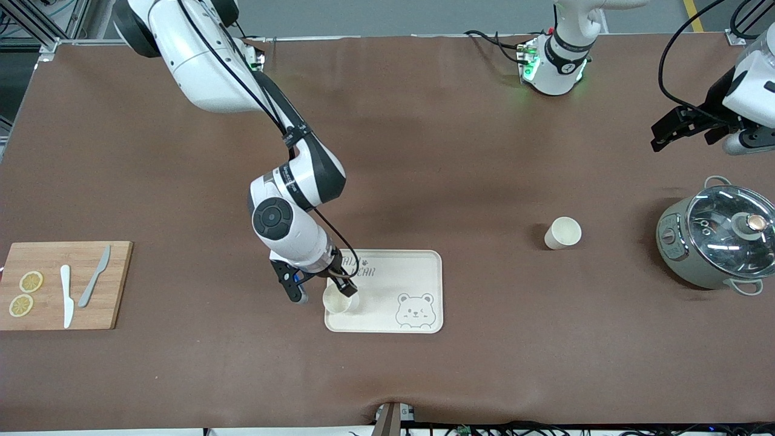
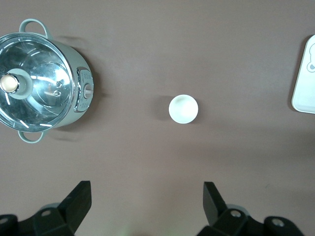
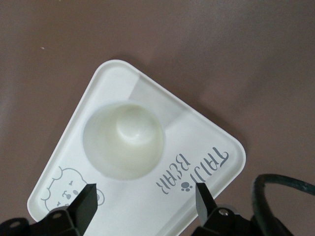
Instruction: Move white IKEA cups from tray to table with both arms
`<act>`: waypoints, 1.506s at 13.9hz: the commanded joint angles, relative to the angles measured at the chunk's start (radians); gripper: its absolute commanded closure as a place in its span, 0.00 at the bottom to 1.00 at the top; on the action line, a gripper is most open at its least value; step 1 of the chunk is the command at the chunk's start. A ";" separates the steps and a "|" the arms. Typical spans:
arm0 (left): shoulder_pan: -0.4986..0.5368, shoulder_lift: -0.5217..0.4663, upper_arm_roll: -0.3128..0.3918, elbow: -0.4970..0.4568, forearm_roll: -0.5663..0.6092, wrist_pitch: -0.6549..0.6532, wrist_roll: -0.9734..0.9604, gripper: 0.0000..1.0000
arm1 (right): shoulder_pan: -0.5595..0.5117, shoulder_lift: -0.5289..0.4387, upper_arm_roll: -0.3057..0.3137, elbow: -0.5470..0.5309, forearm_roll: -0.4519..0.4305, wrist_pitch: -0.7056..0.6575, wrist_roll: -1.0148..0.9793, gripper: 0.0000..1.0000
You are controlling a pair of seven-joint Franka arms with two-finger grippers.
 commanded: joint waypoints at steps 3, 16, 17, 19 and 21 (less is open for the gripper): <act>-0.006 -0.002 0.006 -0.010 -0.024 0.008 0.011 0.00 | -0.008 0.018 0.003 -0.010 -0.040 0.017 0.019 0.00; -0.005 0.007 0.006 -0.012 -0.024 0.010 0.011 0.00 | -0.034 0.012 0.004 -0.017 -0.069 0.044 0.072 1.00; -0.005 0.006 0.006 -0.010 -0.024 0.008 0.011 0.00 | -0.040 0.009 0.008 -0.013 -0.069 0.007 0.071 1.00; -0.005 0.003 0.006 -0.010 -0.024 0.004 0.011 0.00 | -0.058 -0.018 0.012 0.013 -0.069 -0.083 0.065 1.00; -0.005 0.001 0.006 -0.010 -0.024 0.005 0.011 0.00 | -0.095 -0.057 0.038 0.030 -0.068 -0.183 0.019 1.00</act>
